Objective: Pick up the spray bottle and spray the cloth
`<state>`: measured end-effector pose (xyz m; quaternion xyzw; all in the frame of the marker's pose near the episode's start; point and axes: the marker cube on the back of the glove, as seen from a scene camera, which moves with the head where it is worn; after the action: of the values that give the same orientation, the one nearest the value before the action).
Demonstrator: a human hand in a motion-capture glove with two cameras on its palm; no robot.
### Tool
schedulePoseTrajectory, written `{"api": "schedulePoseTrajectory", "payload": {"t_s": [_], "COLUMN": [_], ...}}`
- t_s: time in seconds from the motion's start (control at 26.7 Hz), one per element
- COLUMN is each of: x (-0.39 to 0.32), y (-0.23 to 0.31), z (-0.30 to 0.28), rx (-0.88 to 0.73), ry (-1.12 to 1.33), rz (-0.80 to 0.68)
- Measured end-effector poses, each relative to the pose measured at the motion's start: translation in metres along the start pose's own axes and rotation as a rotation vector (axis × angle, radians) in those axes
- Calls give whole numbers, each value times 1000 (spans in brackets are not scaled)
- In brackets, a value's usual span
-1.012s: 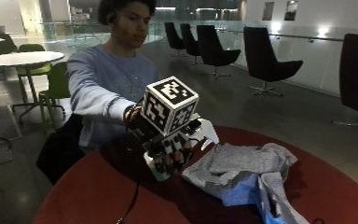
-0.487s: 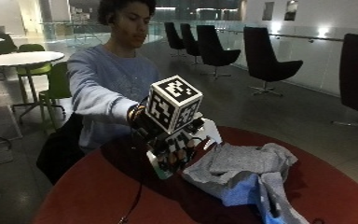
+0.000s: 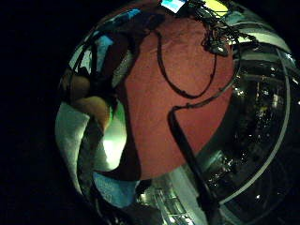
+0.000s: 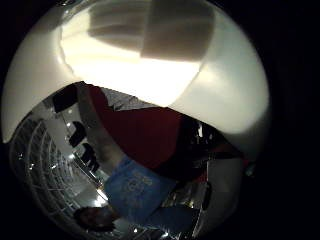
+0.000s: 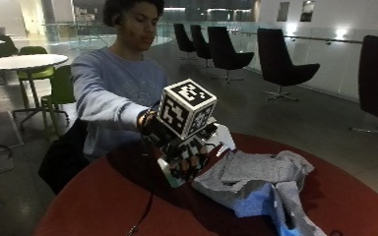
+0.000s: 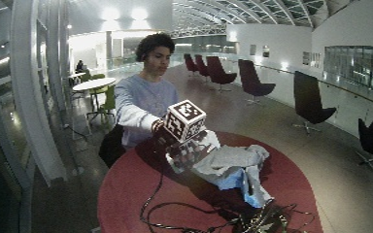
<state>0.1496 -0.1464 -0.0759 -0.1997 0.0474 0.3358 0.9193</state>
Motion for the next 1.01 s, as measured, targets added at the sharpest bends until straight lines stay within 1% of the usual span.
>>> {"api": "schedulePoseTrajectory", "payload": {"t_s": [0.19, 0.41, 0.75, 0.9, 1.01], "x": [-11, -46, -149, -196, -224], "y": [2, 10, 34, 45, 49], "z": [2, 15, 49, 73, 93], "rx": [15, 81, 199, 224, 214], "ry": [-56, -254, -683, -842, -934], "rz": [-54, -206, -470, -537, -567]}}
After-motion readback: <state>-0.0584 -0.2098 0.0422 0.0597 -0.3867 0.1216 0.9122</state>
